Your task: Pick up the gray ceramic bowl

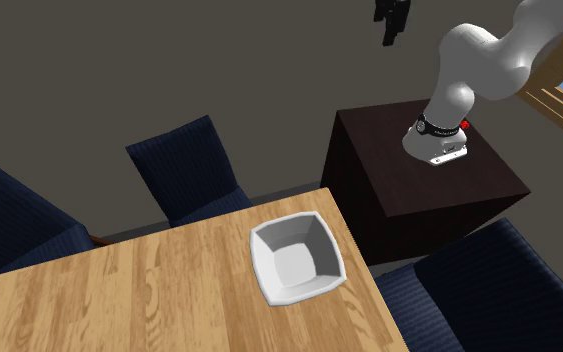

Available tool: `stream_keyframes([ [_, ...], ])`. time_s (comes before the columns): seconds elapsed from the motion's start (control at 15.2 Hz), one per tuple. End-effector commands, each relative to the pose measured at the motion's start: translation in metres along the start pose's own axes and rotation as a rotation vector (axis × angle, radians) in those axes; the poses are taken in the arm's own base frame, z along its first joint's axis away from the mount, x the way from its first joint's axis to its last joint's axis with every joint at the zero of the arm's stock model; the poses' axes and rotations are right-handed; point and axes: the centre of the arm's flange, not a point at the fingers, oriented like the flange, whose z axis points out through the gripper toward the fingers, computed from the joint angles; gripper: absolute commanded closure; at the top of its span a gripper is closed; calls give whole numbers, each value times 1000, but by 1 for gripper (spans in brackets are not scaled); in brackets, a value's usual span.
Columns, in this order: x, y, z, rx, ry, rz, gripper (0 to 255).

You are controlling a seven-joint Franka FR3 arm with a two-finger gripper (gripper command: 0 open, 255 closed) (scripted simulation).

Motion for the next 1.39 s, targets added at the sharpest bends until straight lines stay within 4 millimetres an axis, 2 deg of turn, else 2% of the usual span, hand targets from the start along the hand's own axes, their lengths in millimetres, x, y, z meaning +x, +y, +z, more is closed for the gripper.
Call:
stream_keyframes([
  [0.0,0,0,0,0,0,0,0],
  [0.66,70,-43,95,98,18,-74,0],
  [1.32,138,-100,183,196,36,-148,0],
])
